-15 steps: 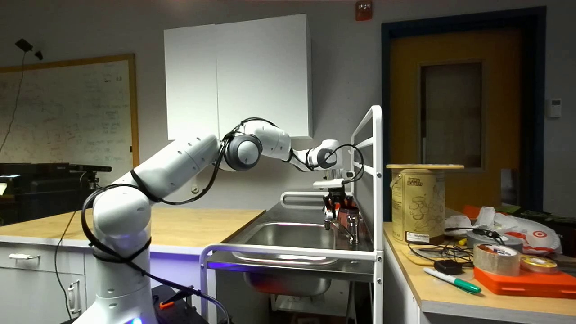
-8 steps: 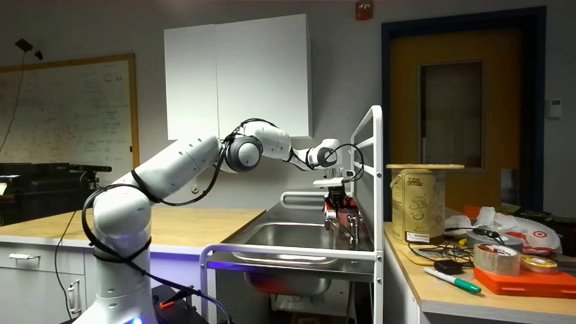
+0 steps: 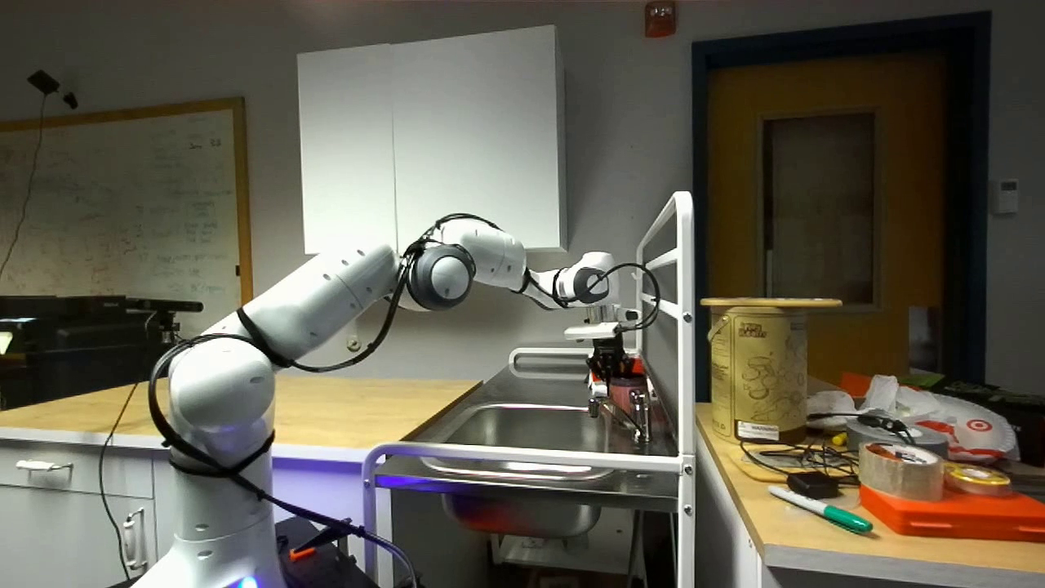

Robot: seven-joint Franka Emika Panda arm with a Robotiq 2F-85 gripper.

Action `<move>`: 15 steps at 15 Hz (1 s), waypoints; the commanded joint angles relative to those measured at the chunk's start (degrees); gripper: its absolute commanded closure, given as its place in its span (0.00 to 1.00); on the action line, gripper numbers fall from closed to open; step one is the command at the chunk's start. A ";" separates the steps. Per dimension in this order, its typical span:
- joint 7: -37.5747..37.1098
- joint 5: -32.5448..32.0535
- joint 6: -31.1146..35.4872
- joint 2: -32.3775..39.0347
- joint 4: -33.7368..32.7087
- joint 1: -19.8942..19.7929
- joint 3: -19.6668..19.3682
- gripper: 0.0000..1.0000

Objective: Put the brown mug in the sink

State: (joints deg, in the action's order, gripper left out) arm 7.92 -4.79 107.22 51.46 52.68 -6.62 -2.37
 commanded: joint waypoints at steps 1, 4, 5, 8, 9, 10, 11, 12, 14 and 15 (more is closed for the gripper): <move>-4.35 -0.94 2.46 -6.06 8.36 2.22 -0.71 0.93; -7.37 -1.60 5.09 -9.66 14.48 4.04 -1.05 0.93; -8.27 -1.52 5.65 -10.55 16.14 4.66 -1.30 0.93; -11.45 -2.28 7.66 -13.56 22.30 6.55 -1.76 0.93; -12.32 -2.67 8.17 -14.48 24.30 7.08 -1.92 0.93; -13.29 -3.09 8.35 -15.40 26.24 7.59 -2.11 0.93; -14.26 -3.40 8.82 -16.28 28.37 8.05 -2.20 0.93; -15.06 -3.62 9.24 -17.18 30.33 8.45 -2.20 0.93; -16.55 -4.05 9.57 -18.64 33.92 9.38 -2.12 0.93; -17.19 -4.30 9.66 -19.27 35.41 9.84 -2.09 0.93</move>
State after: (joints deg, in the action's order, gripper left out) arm -6.28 -7.50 115.60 36.95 80.38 1.65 -3.95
